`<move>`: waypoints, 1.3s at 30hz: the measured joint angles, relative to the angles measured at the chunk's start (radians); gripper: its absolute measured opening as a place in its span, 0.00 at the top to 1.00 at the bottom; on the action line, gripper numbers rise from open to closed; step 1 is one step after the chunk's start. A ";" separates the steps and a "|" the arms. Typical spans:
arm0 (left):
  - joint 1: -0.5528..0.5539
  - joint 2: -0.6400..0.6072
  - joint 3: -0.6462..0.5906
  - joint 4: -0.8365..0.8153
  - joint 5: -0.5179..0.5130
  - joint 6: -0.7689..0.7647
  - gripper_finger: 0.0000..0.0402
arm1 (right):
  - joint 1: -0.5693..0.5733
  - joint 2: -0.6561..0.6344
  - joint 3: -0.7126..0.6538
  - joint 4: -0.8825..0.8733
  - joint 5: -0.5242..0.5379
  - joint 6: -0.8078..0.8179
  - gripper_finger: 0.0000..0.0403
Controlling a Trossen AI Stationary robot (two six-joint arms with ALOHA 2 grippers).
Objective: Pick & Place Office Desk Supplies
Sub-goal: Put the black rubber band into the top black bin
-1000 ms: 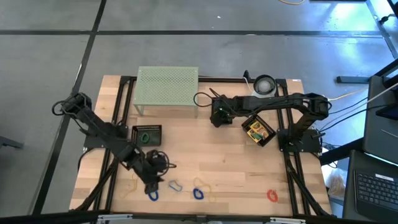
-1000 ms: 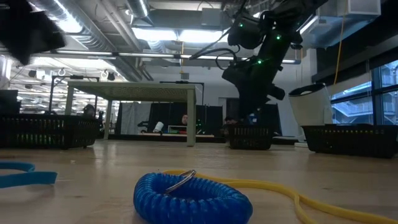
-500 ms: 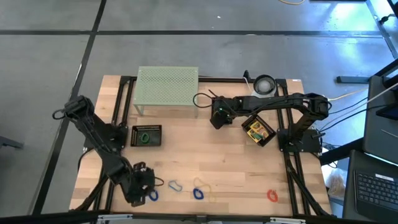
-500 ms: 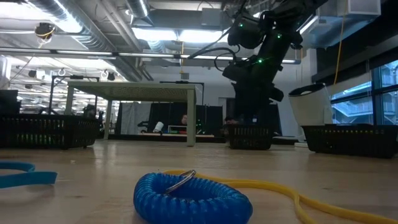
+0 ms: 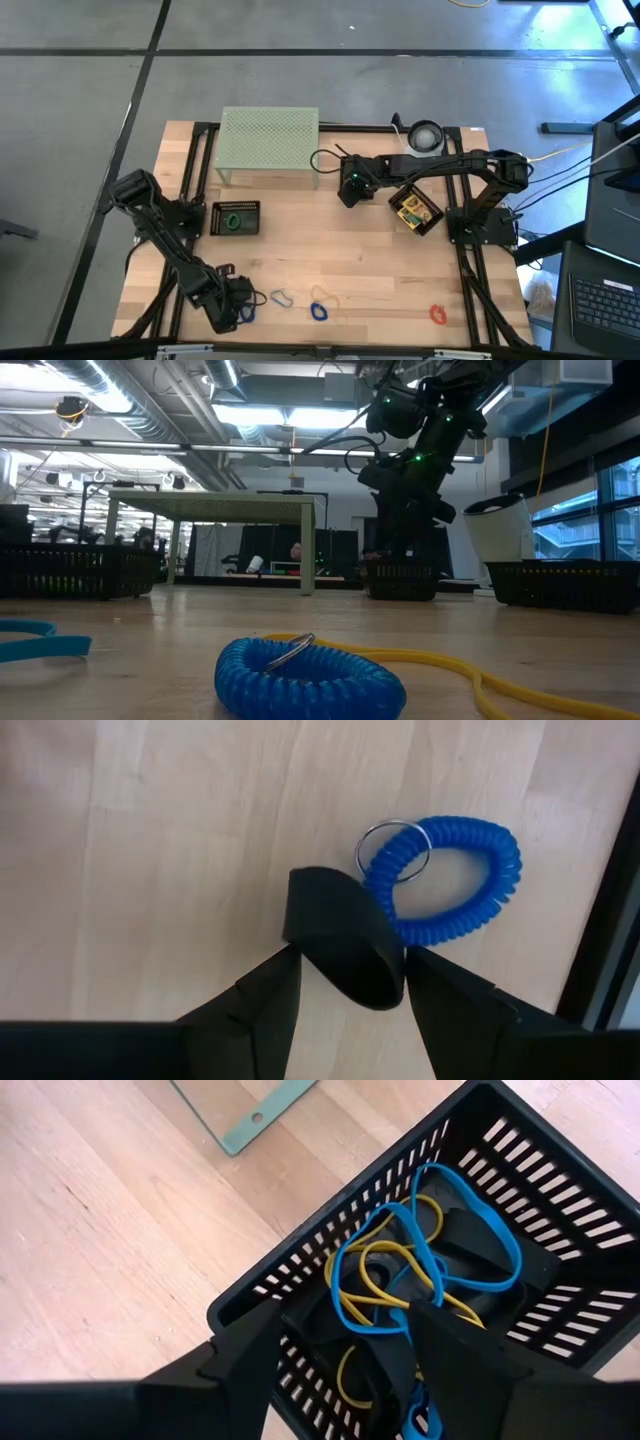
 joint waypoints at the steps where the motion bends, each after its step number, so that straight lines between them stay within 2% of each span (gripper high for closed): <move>1: 0.000 0.000 0.000 0.002 0.000 0.001 0.58 | 0.000 0.000 0.000 0.001 0.000 0.000 0.45; 5: 0.000 0.000 0.000 0.006 0.002 0.025 0.70 | 0.000 0.000 0.000 0.004 0.000 0.000 0.46; 11: 0.000 0.000 0.000 0.006 0.016 0.052 0.97 | 0.000 0.000 0.000 0.004 0.000 0.000 0.46; 18: 0.003 -0.023 0.000 -0.001 0.006 0.019 0.99 | 0.000 -0.004 0.000 0.003 0.011 -0.003 0.46; 22: 0.014 -0.063 0.000 -0.004 -0.056 0.035 0.99 | 0.000 -0.038 0.000 -0.014 0.008 -0.016 0.46; 27: 0.049 -0.124 0.001 -0.005 -0.176 0.141 0.99 | 0.003 -0.107 0.000 -0.020 0.008 -0.022 0.46; 31: 0.094 -0.170 0.001 -0.001 -0.324 0.267 0.99 | 0.027 -0.160 0.000 -0.019 0.008 -0.023 0.46; 33: 0.121 -0.193 0.001 0.005 -0.423 0.350 0.99 | 0.050 -0.181 0.000 -0.017 0.008 -0.023 0.46; 36: 0.161 -0.212 0.002 0.029 -0.637 0.473 0.99 | 0.093 -0.197 0.000 0.002 0.008 -0.028 0.46; 39: 0.209 -0.219 0.002 0.109 -0.807 0.602 0.99 | 0.160 -0.207 0.000 0.033 0.005 -0.052 0.46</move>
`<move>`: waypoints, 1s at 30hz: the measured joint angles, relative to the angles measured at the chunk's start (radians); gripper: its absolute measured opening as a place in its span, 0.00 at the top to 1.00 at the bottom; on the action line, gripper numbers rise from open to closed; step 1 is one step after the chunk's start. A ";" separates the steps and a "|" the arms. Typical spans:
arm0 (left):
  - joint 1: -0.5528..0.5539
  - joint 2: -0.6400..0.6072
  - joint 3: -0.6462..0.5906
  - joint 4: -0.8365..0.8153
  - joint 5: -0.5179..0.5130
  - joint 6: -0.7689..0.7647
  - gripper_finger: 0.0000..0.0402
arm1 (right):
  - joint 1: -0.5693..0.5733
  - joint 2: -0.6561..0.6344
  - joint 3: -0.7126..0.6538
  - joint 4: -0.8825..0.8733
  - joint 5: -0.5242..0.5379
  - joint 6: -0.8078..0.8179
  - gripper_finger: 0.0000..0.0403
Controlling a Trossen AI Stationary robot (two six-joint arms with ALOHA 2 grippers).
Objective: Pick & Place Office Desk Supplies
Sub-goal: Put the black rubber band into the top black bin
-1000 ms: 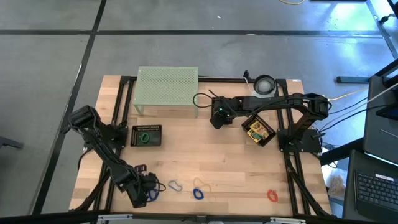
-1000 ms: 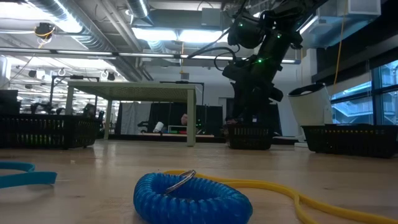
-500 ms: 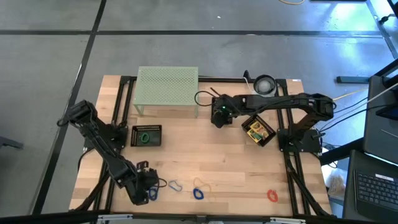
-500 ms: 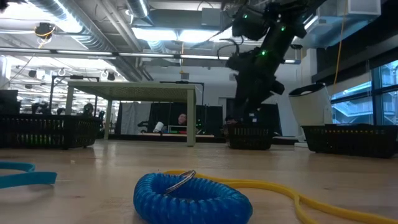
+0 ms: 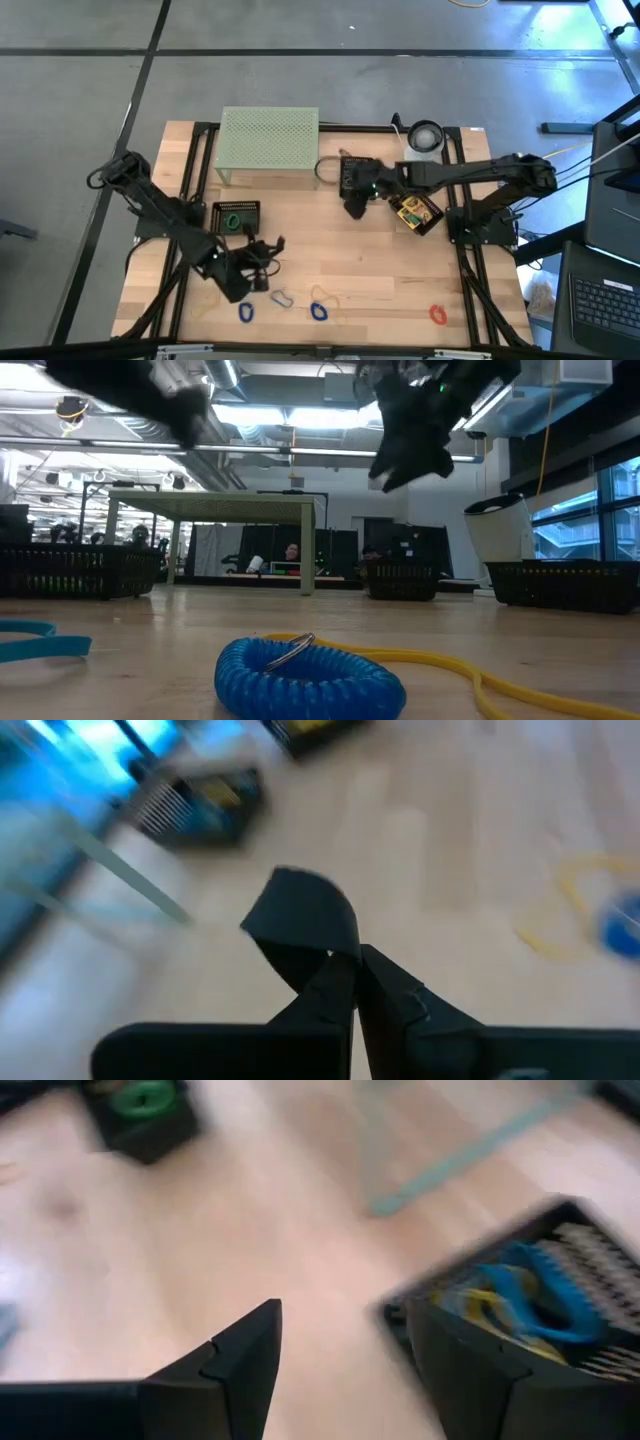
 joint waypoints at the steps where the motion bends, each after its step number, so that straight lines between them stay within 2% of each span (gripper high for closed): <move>1: 0.018 -0.001 0.000 0.037 -0.023 0.053 0.99 | 0.024 0.000 0.000 0.018 -0.009 -0.004 0.46; 4: 0.073 -0.001 0.000 0.194 -0.030 0.229 0.99 | 0.095 -0.002 0.000 0.058 -0.033 -0.012 0.46; 7: 0.122 -0.001 0.000 0.374 0.005 0.388 0.99 | 0.165 -0.002 0.000 0.107 -0.034 -0.030 0.46; 13: 0.174 -0.001 0.000 0.696 0.070 0.616 0.99 | 0.296 -0.003 0.000 0.238 -0.034 -0.078 0.46; 17: 0.185 -0.001 0.000 0.821 0.192 0.671 0.99 | 0.370 -0.003 0.000 0.339 -0.024 -0.160 0.46; 23: 0.185 -0.001 0.000 0.889 0.348 0.701 0.99 | 0.434 0.001 0.000 0.540 -0.023 -0.328 0.46; 30: 0.185 -0.001 0.000 0.900 0.441 0.701 0.99 | 0.445 0.003 0.000 0.642 -0.023 -0.445 0.46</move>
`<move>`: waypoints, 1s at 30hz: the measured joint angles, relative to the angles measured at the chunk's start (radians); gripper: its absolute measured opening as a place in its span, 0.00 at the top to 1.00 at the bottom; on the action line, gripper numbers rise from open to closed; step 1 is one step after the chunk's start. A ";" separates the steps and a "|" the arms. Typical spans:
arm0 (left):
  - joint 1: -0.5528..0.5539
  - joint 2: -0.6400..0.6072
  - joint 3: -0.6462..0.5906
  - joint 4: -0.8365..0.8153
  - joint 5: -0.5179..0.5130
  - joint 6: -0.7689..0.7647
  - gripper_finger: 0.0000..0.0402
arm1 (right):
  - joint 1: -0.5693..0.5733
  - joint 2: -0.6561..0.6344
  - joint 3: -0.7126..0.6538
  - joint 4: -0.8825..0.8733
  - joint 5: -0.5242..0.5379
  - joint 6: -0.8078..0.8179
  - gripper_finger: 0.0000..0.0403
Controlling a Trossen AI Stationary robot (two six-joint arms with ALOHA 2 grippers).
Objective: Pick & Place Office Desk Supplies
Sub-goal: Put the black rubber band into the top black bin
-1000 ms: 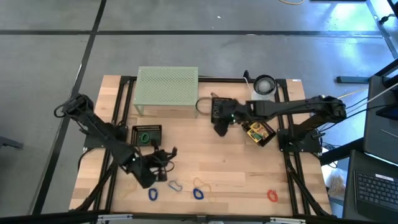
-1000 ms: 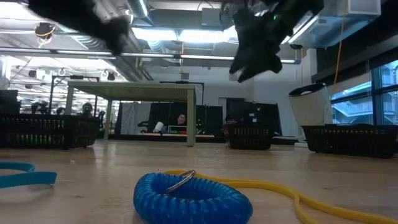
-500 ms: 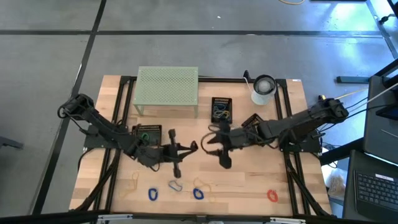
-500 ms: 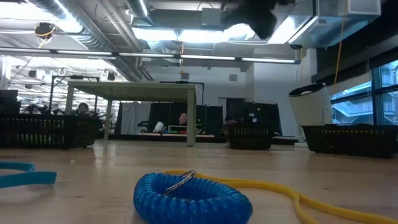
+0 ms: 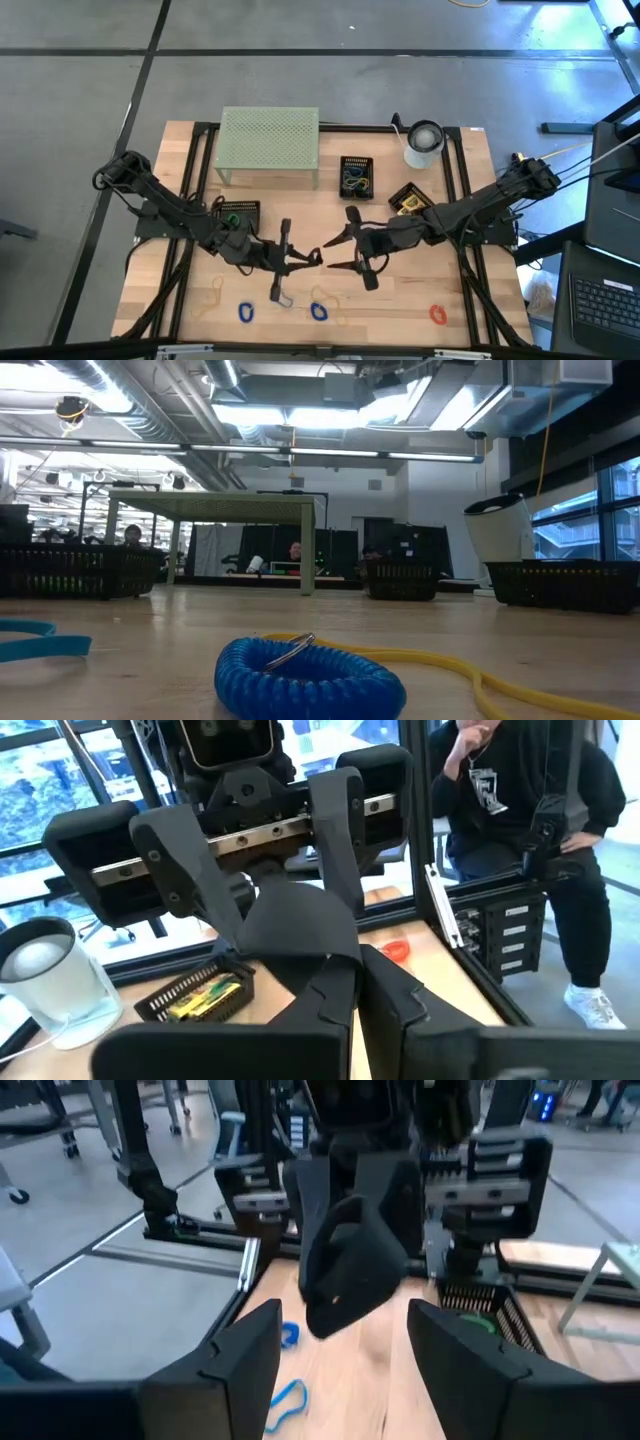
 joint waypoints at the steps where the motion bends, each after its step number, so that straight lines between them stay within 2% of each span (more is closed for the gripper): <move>1: 0.001 0.001 0.000 0.001 0.000 0.003 0.99 | 0.000 0.000 0.000 0.011 0.000 -0.002 0.46; 7: 0.029 0.033 0.000 0.032 0.005 0.096 0.99 | -0.006 0.000 0.000 0.038 0.000 0.015 0.46; 11: 0.069 0.053 0.000 0.081 0.086 0.146 0.99 | -0.006 0.000 0.000 0.048 0.000 0.022 0.46; 14: 0.095 0.054 0.000 0.095 0.129 0.146 0.99 | -0.006 0.000 0.000 0.048 0.000 0.023 0.46; 23: 0.125 0.055 0.000 0.095 0.130 0.132 0.99 | -0.006 0.000 0.000 0.054 0.000 0.049 0.46; 30: 0.130 0.055 0.000 0.098 0.129 0.127 0.99 | -0.006 0.001 0.000 0.055 0.073 0.108 0.56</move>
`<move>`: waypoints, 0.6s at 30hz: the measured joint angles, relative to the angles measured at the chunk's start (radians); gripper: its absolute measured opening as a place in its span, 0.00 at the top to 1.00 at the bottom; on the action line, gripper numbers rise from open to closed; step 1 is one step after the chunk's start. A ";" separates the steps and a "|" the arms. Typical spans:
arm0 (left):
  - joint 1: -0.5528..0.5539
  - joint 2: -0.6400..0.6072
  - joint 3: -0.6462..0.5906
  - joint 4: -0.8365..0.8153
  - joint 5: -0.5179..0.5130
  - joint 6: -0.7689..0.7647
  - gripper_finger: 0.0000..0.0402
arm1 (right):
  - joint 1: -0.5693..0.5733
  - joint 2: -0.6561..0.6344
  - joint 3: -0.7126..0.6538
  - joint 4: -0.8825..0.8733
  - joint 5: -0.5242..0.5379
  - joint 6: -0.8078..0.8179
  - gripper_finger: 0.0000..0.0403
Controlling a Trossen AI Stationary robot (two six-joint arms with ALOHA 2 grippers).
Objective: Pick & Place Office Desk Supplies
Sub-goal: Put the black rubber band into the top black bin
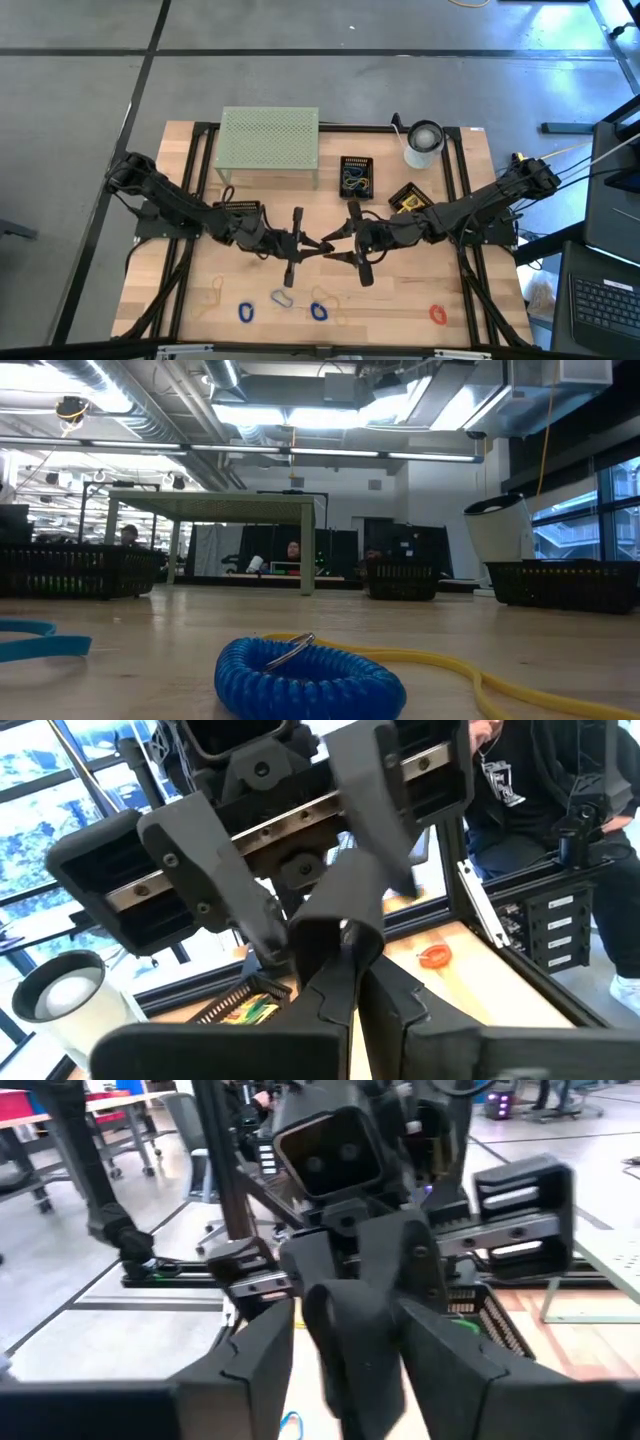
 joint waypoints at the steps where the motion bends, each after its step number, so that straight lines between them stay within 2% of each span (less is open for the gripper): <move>1: 0.000 0.000 0.000 0.004 0.000 0.000 0.99 | 0.000 0.000 0.000 0.000 0.005 0.000 0.58; 6: 0.000 0.000 0.000 0.031 0.000 0.001 0.99 | -0.001 0.000 0.000 0.000 0.013 0.000 0.66; 14: 0.000 0.000 0.000 0.037 -0.001 0.001 0.99 | -0.001 0.000 0.000 0.000 0.012 0.044 0.64; 18: 0.000 0.000 0.000 0.037 -0.001 0.001 0.99 | -0.001 0.000 0.000 0.000 0.012 0.053 0.67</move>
